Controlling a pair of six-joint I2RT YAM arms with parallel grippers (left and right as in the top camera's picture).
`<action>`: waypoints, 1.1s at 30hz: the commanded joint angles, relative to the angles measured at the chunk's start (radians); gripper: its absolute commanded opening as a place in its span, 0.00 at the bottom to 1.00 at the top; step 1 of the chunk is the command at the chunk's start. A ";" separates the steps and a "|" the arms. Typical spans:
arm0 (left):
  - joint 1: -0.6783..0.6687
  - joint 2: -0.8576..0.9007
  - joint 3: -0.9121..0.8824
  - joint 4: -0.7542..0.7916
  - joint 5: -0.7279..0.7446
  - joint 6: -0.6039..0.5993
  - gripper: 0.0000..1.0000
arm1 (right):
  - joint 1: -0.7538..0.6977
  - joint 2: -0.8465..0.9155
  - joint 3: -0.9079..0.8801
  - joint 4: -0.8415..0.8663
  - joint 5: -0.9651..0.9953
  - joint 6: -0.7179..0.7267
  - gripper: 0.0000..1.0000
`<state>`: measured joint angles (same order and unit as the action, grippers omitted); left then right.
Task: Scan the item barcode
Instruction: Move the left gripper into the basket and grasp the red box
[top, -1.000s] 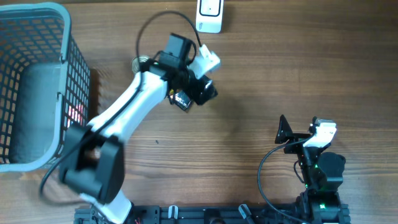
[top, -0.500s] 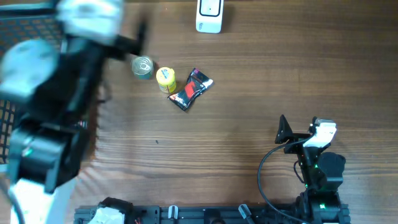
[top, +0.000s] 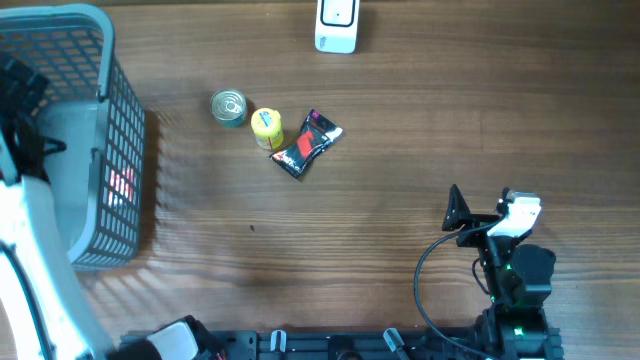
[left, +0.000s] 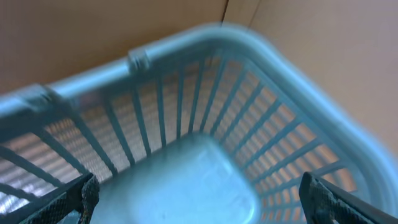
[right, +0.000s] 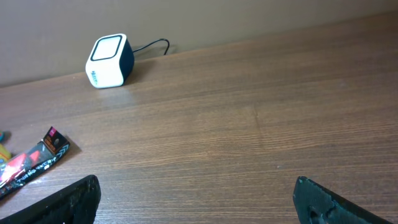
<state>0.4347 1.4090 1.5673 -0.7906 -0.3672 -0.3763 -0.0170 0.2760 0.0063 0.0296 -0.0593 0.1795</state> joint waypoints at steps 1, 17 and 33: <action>0.004 0.083 -0.002 -0.056 0.090 -0.057 1.00 | -0.005 0.002 -0.001 -0.002 0.005 0.007 1.00; 0.029 0.232 -0.007 -0.224 0.058 -0.673 0.98 | -0.005 0.002 -0.001 -0.012 0.005 0.008 1.00; 0.035 0.489 -0.011 -0.324 0.110 -0.788 1.00 | -0.005 0.002 -0.001 -0.012 0.005 0.033 1.00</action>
<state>0.4644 1.8587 1.5616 -1.1210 -0.2646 -1.1404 -0.0170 0.2760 0.0063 0.0151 -0.0593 0.1982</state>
